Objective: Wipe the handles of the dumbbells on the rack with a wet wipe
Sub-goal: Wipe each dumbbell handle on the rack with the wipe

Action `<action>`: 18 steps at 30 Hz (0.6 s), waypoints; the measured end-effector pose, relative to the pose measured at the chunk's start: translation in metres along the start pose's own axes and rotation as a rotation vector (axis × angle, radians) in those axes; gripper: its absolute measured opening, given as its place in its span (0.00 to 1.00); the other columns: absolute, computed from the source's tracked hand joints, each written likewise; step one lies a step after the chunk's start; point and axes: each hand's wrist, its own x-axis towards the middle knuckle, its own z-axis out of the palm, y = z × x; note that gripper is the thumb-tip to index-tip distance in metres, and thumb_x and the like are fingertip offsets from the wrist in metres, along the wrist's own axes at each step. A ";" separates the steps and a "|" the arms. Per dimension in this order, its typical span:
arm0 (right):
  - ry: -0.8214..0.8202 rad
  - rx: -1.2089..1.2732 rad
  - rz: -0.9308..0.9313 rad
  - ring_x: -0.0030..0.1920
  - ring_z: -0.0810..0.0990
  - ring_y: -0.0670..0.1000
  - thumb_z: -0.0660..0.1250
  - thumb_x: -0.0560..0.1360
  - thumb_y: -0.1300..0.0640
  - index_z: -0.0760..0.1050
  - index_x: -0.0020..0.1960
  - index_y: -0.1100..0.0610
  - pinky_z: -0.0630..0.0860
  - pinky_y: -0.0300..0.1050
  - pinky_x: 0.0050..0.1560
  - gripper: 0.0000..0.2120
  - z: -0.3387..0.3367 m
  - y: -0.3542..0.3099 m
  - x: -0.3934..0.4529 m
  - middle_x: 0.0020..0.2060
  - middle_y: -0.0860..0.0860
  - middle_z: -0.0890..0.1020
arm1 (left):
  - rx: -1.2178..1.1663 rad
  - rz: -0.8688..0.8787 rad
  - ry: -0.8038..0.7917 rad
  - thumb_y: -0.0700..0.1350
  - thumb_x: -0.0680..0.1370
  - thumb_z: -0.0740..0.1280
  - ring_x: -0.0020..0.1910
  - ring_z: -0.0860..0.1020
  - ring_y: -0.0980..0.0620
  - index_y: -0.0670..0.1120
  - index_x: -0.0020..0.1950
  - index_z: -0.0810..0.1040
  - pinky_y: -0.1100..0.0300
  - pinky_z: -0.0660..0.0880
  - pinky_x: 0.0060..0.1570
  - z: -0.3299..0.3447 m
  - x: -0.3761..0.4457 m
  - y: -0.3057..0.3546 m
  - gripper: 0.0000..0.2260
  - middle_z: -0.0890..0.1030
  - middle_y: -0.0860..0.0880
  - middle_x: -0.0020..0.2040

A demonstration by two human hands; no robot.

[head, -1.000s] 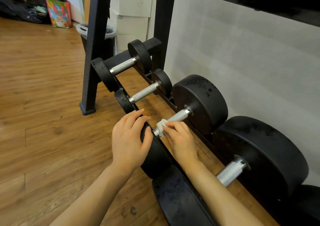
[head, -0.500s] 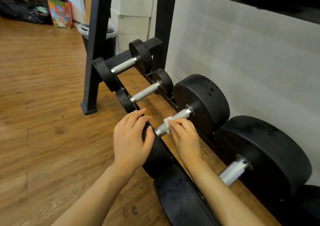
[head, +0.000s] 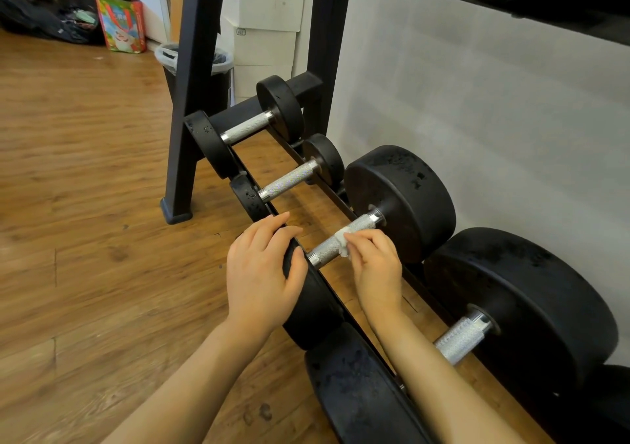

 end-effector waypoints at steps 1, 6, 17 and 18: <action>-0.016 0.002 -0.005 0.49 0.77 0.52 0.70 0.73 0.65 0.81 0.56 0.62 0.77 0.43 0.47 0.12 0.001 -0.001 -0.001 0.48 0.53 0.80 | 0.002 -0.001 0.000 0.51 0.78 0.58 0.66 0.74 0.49 0.47 0.58 0.82 0.55 0.66 0.62 0.000 0.000 0.000 0.17 0.79 0.50 0.64; -0.087 0.051 -0.062 0.51 0.75 0.49 0.64 0.75 0.57 0.80 0.56 0.60 0.74 0.39 0.49 0.13 0.000 -0.006 -0.004 0.49 0.52 0.79 | 0.004 0.006 0.007 0.51 0.78 0.58 0.66 0.74 0.49 0.47 0.58 0.82 0.55 0.66 0.62 0.001 0.000 -0.001 0.17 0.79 0.50 0.64; -0.058 0.035 -0.039 0.50 0.77 0.50 0.71 0.73 0.66 0.80 0.55 0.61 0.77 0.42 0.49 0.11 0.000 -0.006 -0.005 0.49 0.53 0.79 | 0.001 0.007 0.011 0.50 0.78 0.58 0.65 0.74 0.50 0.47 0.57 0.82 0.59 0.63 0.62 0.000 0.000 -0.001 0.17 0.79 0.50 0.64; -0.052 0.027 -0.035 0.50 0.77 0.51 0.71 0.72 0.66 0.80 0.54 0.61 0.76 0.42 0.48 0.11 0.000 -0.007 -0.005 0.49 0.53 0.79 | 0.002 0.008 0.010 0.51 0.78 0.58 0.65 0.74 0.50 0.47 0.57 0.82 0.58 0.64 0.62 0.000 0.000 -0.001 0.17 0.79 0.50 0.64</action>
